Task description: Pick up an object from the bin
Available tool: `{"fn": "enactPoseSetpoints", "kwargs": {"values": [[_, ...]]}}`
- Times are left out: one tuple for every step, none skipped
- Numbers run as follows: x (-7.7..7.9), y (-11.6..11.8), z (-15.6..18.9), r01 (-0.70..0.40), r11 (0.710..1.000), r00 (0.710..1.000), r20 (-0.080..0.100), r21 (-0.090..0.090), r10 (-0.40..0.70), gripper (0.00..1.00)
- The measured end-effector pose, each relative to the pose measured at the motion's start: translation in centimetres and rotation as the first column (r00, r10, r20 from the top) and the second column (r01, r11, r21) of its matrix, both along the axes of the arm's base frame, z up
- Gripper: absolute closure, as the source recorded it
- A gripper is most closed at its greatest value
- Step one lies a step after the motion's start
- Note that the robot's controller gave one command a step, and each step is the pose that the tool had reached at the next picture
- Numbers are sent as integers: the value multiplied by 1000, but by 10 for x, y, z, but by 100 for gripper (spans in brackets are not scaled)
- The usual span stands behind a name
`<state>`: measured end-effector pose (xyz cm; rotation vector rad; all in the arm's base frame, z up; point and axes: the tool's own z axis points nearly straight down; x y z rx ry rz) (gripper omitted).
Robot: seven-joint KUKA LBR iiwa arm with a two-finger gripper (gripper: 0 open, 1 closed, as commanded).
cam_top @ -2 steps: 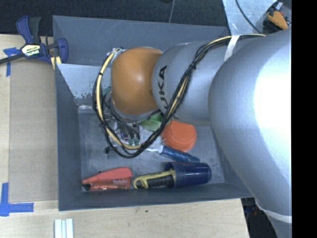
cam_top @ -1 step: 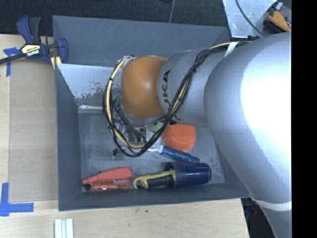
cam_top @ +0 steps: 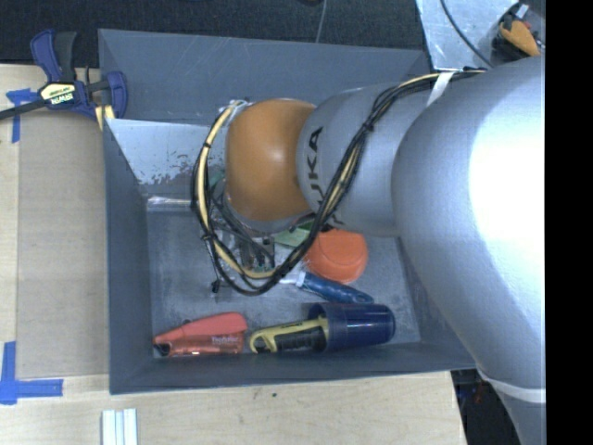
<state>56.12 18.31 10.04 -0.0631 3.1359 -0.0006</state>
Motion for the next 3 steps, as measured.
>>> {"fn": "enactPoseSetpoints", "kwargs": {"values": [[45, 11, -2, 12, 1000, 1000, 5, 1, -12, 0], [34, -1, -22, -28, 1000, 1000, 6, 3, 28, 0], [36, 10, 68, 13, 1000, 1000, 16, 6, -13, 0]]}}
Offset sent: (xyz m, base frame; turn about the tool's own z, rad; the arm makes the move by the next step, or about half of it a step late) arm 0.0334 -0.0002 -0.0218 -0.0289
